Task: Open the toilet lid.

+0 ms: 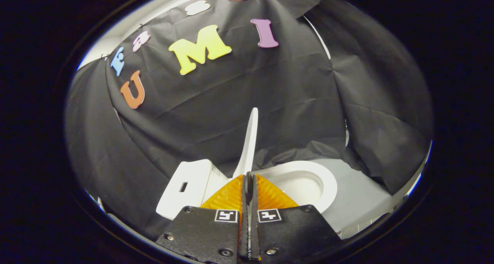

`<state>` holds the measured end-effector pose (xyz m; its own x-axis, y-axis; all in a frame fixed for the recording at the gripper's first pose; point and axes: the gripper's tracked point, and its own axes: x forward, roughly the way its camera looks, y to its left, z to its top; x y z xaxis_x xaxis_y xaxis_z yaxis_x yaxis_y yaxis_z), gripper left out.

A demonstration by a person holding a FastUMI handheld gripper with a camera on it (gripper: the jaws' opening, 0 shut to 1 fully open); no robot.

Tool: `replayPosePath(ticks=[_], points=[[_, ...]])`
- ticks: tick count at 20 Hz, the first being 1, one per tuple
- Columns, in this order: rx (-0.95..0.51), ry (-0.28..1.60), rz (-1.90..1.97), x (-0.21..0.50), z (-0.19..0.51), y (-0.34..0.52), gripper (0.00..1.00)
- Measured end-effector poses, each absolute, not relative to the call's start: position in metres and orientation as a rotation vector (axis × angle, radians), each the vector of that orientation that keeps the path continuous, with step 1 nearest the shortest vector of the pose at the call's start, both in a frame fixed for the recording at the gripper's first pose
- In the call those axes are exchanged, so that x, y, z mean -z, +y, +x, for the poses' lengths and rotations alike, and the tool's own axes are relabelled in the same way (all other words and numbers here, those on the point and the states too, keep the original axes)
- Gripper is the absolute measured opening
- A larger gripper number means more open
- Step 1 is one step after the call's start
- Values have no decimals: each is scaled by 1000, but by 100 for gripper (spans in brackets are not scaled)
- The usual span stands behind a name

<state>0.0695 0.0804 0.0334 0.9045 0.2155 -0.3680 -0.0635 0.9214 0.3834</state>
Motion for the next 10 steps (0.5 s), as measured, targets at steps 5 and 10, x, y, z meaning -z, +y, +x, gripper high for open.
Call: replayPosePath(ticks=[5, 10], points=[[-149, 373, 292, -45, 66, 108, 6], [-148, 342, 234, -54, 61, 135, 6]])
